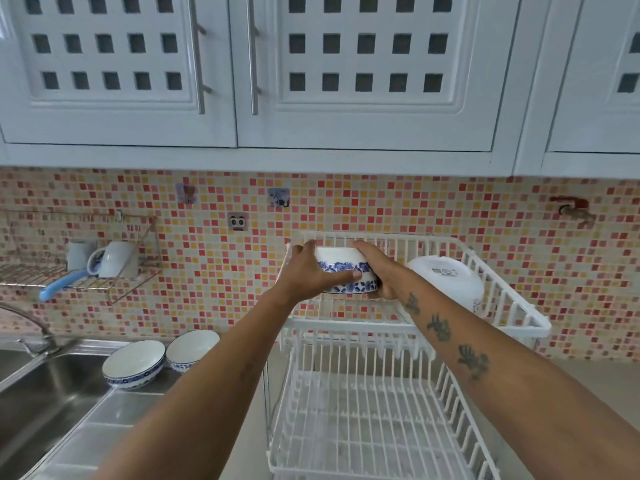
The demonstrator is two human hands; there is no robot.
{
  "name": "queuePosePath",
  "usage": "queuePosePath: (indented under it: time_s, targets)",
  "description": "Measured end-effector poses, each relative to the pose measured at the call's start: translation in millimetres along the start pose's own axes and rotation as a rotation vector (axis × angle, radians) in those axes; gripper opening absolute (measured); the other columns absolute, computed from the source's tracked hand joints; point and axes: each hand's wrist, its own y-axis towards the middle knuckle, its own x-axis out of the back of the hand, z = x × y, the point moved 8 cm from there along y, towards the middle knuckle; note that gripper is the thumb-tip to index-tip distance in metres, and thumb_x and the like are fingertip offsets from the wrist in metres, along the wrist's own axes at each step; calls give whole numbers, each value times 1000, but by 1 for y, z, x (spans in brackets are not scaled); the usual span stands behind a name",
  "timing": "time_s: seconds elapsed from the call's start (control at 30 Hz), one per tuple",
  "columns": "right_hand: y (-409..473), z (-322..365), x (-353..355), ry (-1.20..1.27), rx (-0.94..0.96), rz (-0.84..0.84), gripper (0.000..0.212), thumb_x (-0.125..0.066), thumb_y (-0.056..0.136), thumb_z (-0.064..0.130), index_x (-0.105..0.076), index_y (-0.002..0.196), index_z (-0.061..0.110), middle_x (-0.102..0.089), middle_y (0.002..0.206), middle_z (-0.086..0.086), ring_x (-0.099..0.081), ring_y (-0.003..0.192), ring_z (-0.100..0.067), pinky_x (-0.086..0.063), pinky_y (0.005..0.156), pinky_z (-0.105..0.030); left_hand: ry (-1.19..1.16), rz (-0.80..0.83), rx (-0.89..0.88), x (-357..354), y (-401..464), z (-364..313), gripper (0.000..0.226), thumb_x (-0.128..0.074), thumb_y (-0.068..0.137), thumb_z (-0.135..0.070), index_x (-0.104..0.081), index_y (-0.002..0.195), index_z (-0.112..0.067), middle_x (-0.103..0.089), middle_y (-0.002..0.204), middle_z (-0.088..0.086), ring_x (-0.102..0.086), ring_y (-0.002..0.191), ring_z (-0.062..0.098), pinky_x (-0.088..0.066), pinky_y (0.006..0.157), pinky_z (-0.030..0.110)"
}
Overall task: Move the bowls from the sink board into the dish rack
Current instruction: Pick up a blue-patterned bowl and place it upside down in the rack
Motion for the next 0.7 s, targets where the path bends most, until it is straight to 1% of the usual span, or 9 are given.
queuePosePath:
  time_s: [0.07, 0.13, 0.2, 0.23, 0.27, 0.37, 0.4, 0.5, 0.7]
  targets:
    - [-1, -3, -3, -15, 3, 20, 44, -45, 88, 55, -63, 99, 17, -70, 83, -8, -64, 74, -23, -50, 65, -30, 37, 17, 24, -3, 0, 5, 122, -76, 43, -79, -41, 137, -9, -47, 127, 11, -58, 109, 25, -58, 88, 39]
    - [-2, -2, -4, -49, 9, 24, 47, -50, 83, 50, -61, 111, 15, -72, 95, -12, -68, 82, -28, -55, 66, -32, 103, 39, 22, -5, -1, 6, 113, -81, 49, -72, -44, 134, -7, -45, 127, 10, -53, 114, 25, -52, 92, 32]
    - [-3, -2, -3, -97, 18, 17, 56, -54, 75, 48, -58, 122, 16, -71, 108, -16, -69, 94, -33, -58, 75, -39, 163, 68, 12, -10, -2, 5, 109, -84, 55, -64, -41, 138, -7, -42, 131, 11, -47, 120, 25, -44, 92, 29]
    - [-4, -2, -2, -118, 23, 15, 59, -54, 73, 46, -56, 124, 16, -70, 111, -17, -68, 97, -34, -58, 80, -42, 182, 84, 15, -12, -3, 5, 110, -85, 57, -61, -39, 141, -6, -41, 134, 11, -46, 122, 25, -43, 94, 29]
    - [-5, -3, -2, -133, 22, 13, 58, -54, 74, 44, -55, 125, 15, -69, 112, -17, -67, 98, -35, -57, 83, -44, 192, 102, 20, -15, -3, 6, 112, -86, 57, -59, -37, 142, -6, -39, 136, 11, -47, 124, 25, -44, 96, 30]
    - [-17, -3, -5, -140, 0, 38, 43, -47, 85, 33, -56, 120, 10, -69, 106, -18, -66, 86, -32, -54, 75, -37, 217, 142, 29, -20, -4, 7, 118, -88, 56, -56, -31, 146, -4, -34, 140, 12, -46, 128, 28, -44, 103, 33]
    - [-19, -5, -6, -144, -12, 52, 40, -45, 87, 31, -56, 119, 9, -69, 104, -19, -65, 85, -32, -54, 76, -37, 229, 155, 32, -22, -5, 8, 120, -88, 55, -56, -30, 146, -3, -33, 140, 12, -46, 128, 28, -46, 103, 34]
    - [-20, -8, -6, -156, -32, 43, 43, -45, 86, 26, -54, 124, 8, -66, 116, -22, -63, 94, -35, -52, 91, -46, 258, 176, 37, -25, -4, 11, 126, -90, 50, -56, -28, 146, -3, -32, 137, 11, -47, 126, 28, -52, 100, 37]
    - [-23, -7, -10, -192, -34, 11, 47, -42, 86, 25, -52, 127, 5, -65, 120, -23, -62, 102, -36, -48, 97, -47, 282, 230, 54, -31, -3, 18, 137, -89, 50, -59, -13, 152, -5, -23, 149, 14, -34, 139, 32, -41, 111, 45]
